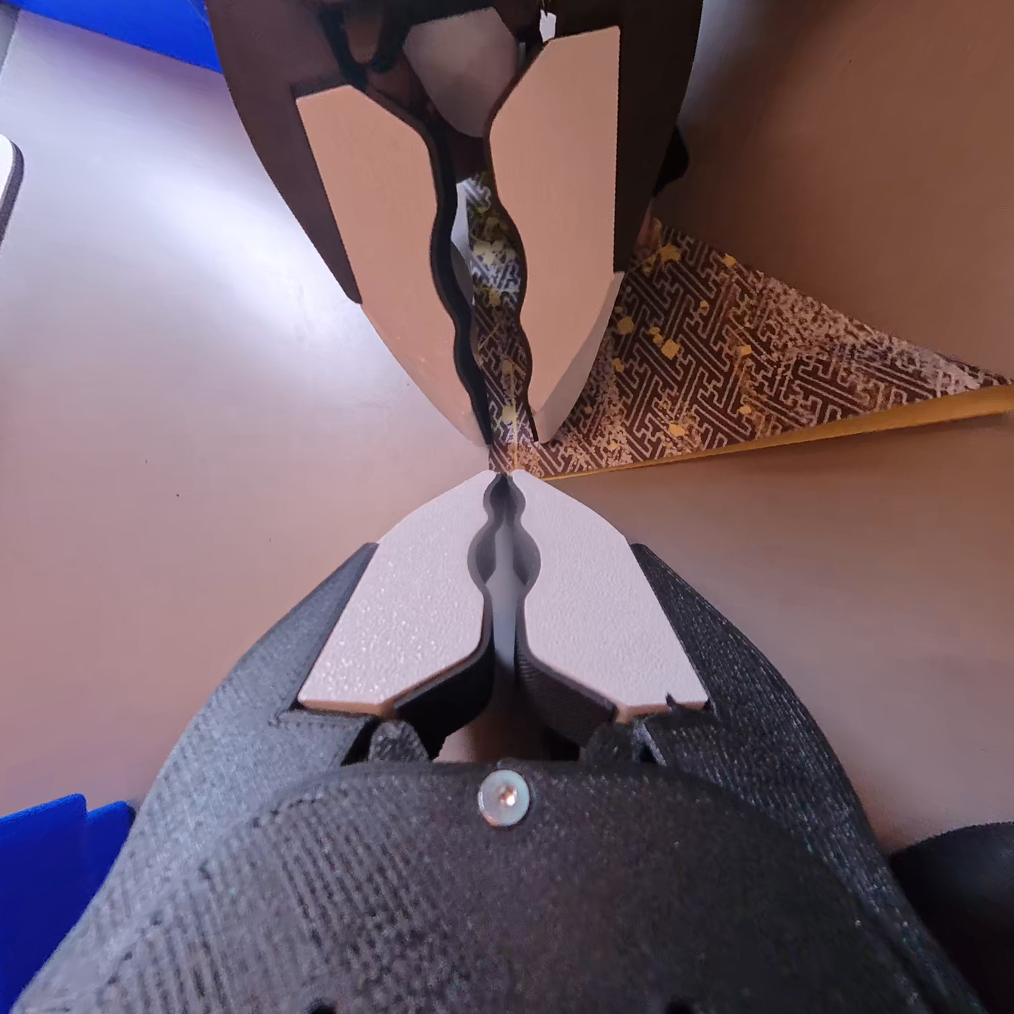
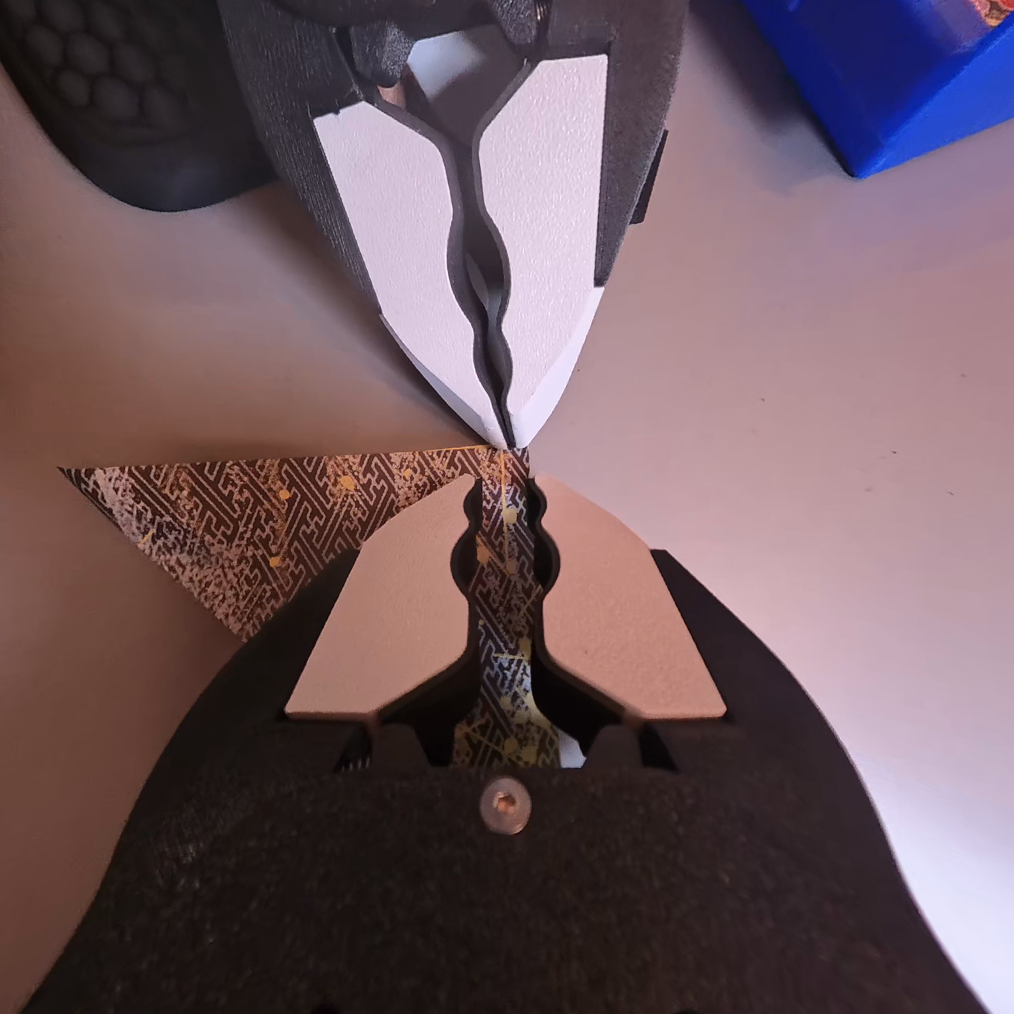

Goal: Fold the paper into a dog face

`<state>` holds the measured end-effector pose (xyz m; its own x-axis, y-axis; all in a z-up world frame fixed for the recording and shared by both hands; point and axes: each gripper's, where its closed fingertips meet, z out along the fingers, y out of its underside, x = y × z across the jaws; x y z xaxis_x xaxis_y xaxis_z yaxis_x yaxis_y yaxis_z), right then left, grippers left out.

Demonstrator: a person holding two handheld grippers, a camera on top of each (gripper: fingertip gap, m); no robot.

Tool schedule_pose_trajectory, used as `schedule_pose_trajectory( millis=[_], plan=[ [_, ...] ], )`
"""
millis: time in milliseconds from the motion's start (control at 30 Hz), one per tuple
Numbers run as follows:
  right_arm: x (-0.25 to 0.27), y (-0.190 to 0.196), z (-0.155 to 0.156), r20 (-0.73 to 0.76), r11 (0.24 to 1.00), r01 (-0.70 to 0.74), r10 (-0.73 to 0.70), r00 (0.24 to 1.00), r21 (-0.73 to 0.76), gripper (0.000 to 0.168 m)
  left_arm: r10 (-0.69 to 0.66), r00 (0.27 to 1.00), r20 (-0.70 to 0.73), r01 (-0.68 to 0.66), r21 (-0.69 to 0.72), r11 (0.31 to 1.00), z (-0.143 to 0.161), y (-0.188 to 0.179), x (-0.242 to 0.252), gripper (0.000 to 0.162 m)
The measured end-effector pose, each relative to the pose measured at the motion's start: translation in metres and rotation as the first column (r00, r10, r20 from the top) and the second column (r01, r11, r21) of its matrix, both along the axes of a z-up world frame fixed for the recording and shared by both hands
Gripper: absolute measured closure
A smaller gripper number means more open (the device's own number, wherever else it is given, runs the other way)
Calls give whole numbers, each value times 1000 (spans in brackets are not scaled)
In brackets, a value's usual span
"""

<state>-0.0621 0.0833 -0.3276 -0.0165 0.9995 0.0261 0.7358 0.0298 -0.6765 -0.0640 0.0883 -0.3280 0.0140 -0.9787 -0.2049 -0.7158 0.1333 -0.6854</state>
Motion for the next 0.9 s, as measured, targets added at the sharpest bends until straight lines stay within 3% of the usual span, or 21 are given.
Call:
schedule_pose_trajectory(
  millis=[500, 767, 900],
  plan=[
    [-3, -14, 0, -24, 994, -105, 106, 994, 38, 156, 0, 1000, 7, -1, 11, 1000, 0, -2, -3, 162],
    [-3, -14, 0, -20, 994, -100, 101, 995, 36, 156, -129, 991, -25, 128, -46, 991, 1, -24, -9, 162],
    [-3, -14, 0, -18, 995, -96, 97, 995, 35, 156, -123, 992, -34, 121, -52, 991, 0, -25, -6, 162]
  ],
)
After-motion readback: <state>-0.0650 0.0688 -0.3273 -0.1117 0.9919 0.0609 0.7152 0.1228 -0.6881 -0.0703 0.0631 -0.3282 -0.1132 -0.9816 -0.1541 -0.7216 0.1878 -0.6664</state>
